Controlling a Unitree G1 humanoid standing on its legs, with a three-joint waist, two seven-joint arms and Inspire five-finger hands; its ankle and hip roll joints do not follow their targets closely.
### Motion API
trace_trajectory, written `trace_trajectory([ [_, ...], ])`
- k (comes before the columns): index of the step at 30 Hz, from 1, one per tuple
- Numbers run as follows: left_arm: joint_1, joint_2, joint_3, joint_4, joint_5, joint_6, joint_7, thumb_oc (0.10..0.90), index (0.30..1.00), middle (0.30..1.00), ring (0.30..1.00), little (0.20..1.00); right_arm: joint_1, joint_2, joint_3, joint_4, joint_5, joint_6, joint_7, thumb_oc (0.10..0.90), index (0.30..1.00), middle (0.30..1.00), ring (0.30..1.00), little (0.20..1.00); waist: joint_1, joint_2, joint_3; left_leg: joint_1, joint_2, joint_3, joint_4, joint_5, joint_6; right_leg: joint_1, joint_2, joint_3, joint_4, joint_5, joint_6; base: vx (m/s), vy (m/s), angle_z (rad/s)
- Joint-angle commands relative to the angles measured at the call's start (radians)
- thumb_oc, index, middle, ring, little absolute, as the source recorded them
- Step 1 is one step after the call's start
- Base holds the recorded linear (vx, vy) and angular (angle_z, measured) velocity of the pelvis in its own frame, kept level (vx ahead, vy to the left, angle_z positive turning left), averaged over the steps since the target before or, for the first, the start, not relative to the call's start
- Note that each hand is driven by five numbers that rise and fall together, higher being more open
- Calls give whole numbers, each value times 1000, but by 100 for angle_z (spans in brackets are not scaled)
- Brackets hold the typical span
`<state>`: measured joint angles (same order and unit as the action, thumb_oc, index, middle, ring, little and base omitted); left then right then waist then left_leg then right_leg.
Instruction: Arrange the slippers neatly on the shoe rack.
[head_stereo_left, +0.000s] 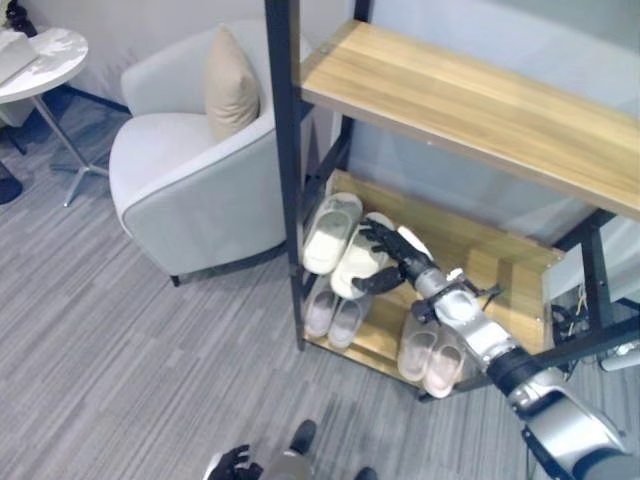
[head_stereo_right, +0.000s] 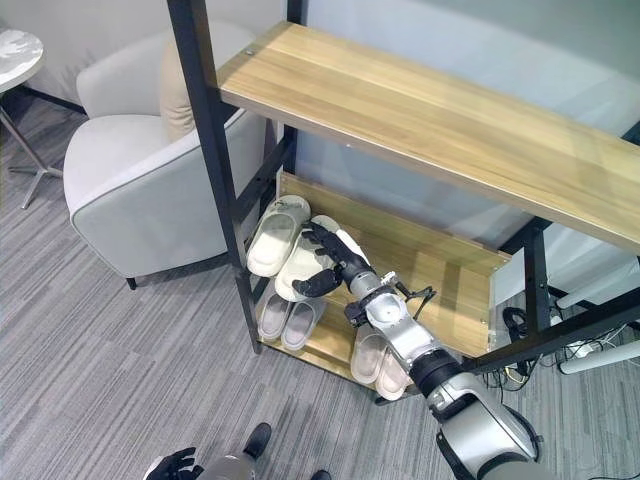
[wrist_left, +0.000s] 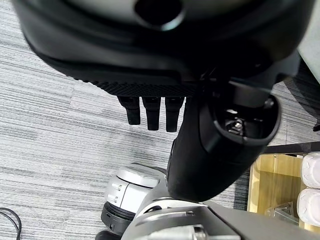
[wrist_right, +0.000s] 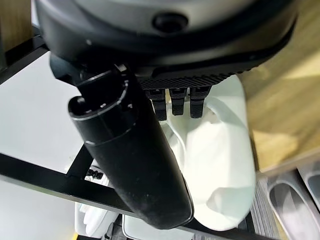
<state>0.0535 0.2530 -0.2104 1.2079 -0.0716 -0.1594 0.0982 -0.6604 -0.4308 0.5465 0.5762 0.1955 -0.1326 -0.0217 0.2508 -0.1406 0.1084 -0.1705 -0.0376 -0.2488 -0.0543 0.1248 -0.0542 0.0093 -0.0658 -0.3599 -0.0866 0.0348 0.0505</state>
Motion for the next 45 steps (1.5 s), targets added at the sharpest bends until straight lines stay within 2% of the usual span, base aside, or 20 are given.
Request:
trace_trajectory([
  [1, 17, -48, -88, 72, 16, -12, -22, 800, 900, 900, 900, 900, -141, -11, -11, 23, -24, -94, -59, 800, 900, 900, 900, 900, 14, 5, -37, 88, 31, 77, -33, -87, -17, -7, -25, 37, 11, -35, 58, 0, 0, 0],
  [10, 18, -53, -85, 78, 7, -11, -19, 800, 900, 900, 900, 900, -149, -16, -16, 32, -22, -92, -62, 800, 900, 900, 900, 900, 4, 19, -44, 99, 31, 85, -33, -90, -17, 0, -23, 44, 10, -36, 57, 0, 0, 0],
  [16, 24, -59, -76, 81, 8, -8, -23, 800, 900, 900, 900, 900, -115, -42, -12, -35, -21, -97, -44, 800, 900, 900, 900, 900, -5, 25, -50, 101, 34, 88, -33, -90, -18, 3, -22, 47, 9, -37, 56, 0, -2, -1],
  [25, 18, -68, -64, 87, 11, -5, -28, 800, 900, 900, 900, 900, -45, -70, -41, -198, 53, -117, -9, 800, 900, 900, 900, 900, -28, 34, -54, 104, 38, 97, -33, -91, -22, 1, -19, 56, 9, -38, 56, -4, -10, -4],
  [35, 11, -73, -5, 94, 16, 1, -37, 800, 900, 900, 900, 900, 227, -149, -176, -518, 148, -137, 77, 800, 900, 900, 900, 900, -77, 59, -77, 122, 46, 113, -33, -92, -26, 13, -20, 65, 15, -42, 54, -6, -18, -3],
  [40, 10, -82, 30, 95, 24, 4, -56, 800, 900, 900, 900, 900, 462, -193, -286, -659, 128, -134, 127, 800, 900, 900, 900, 900, -125, 81, -88, 132, 50, 127, -33, -89, -29, 17, -20, 74, 22, -45, 53, -21, -40, -8],
  [45, 12, -90, 32, 94, 36, 3, -69, 800, 900, 900, 900, 900, 614, -209, -325, -679, 67, -123, 156, 800, 900, 900, 900, 900, -155, 97, -95, 141, 54, 143, -33, -87, -29, 20, -18, 89, 26, -48, 51, -28, -37, -11],
])
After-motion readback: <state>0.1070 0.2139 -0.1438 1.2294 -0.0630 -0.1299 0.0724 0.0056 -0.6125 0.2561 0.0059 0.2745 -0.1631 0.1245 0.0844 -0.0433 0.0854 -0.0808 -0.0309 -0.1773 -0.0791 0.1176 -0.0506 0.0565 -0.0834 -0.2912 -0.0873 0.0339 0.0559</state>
